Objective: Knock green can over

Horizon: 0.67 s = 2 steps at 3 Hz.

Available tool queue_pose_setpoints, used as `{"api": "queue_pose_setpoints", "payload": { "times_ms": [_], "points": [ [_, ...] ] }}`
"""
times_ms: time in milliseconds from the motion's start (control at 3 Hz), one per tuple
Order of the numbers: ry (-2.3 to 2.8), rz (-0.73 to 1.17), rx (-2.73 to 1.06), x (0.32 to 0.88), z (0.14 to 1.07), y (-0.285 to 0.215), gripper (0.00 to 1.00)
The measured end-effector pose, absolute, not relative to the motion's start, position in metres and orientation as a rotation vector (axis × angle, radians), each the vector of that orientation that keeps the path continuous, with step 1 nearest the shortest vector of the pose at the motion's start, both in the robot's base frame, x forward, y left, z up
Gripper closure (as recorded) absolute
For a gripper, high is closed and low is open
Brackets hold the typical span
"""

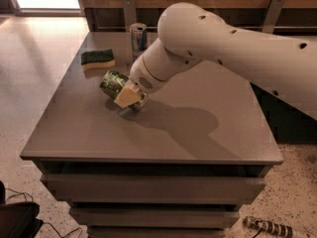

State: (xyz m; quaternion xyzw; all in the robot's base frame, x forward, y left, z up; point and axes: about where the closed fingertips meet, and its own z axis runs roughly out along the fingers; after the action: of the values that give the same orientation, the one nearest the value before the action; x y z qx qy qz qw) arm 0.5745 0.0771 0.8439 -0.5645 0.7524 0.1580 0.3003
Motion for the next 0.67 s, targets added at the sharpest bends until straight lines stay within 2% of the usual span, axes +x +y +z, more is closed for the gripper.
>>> {"api": "queue_pose_setpoints", "payload": {
  "times_ms": [667],
  "points": [
    [2.013, 0.402, -1.515, 0.5746, 0.8413, 0.0789, 1.00]
  ]
}}
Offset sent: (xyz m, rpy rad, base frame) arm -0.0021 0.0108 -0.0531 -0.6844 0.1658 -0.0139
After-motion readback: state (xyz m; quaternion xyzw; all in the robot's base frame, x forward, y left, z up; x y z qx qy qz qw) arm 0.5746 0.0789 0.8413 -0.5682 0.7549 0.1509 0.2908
